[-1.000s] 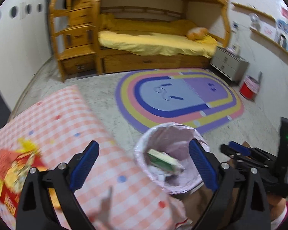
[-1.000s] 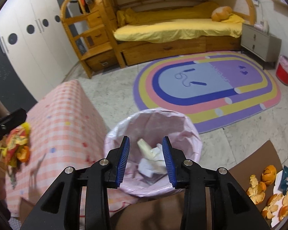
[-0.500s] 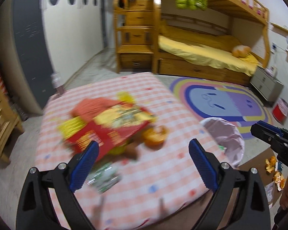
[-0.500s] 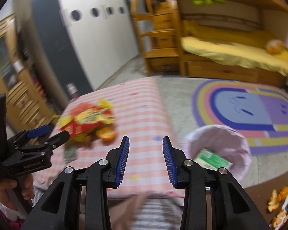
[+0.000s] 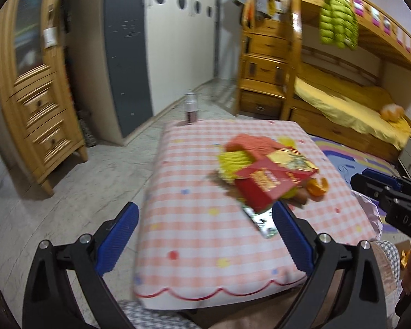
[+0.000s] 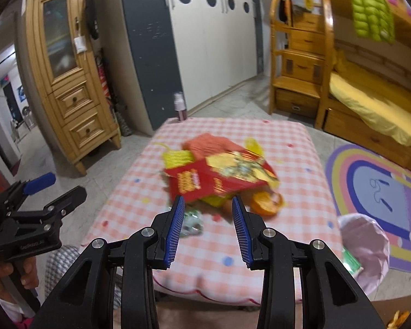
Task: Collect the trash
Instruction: 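Bring both open tools back over the table items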
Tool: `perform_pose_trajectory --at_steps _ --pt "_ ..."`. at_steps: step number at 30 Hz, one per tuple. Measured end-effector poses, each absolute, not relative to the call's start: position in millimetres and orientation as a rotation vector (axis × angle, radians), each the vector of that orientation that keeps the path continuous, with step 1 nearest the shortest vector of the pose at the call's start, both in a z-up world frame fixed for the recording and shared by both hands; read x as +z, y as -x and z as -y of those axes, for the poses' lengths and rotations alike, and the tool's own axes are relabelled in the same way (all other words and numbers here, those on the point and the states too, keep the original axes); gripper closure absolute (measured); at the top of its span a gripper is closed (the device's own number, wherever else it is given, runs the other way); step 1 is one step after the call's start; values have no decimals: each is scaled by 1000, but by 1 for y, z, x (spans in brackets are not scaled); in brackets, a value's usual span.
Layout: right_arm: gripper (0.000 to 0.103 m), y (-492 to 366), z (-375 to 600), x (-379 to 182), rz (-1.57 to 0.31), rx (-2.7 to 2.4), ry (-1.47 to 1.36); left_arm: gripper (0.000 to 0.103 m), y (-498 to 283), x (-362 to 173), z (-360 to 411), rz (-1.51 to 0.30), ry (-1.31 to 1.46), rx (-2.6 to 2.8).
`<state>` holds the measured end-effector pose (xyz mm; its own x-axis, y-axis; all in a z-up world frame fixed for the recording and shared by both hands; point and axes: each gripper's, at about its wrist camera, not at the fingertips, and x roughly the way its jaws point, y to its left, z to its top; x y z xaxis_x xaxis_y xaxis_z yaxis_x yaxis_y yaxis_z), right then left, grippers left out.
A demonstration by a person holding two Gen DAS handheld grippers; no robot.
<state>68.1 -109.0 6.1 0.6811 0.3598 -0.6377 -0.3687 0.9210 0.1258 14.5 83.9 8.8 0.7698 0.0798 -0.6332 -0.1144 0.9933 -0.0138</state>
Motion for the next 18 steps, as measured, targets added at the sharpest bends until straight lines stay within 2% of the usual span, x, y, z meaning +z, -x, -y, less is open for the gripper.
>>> perform_pose_trajectory --at_steps 9,18 --pt "65 -69 58 6 -740 429 49 7 -1 -3 -141 -697 134 178" --pt "65 -82 41 9 -727 444 36 7 -2 -13 -158 -722 131 201"
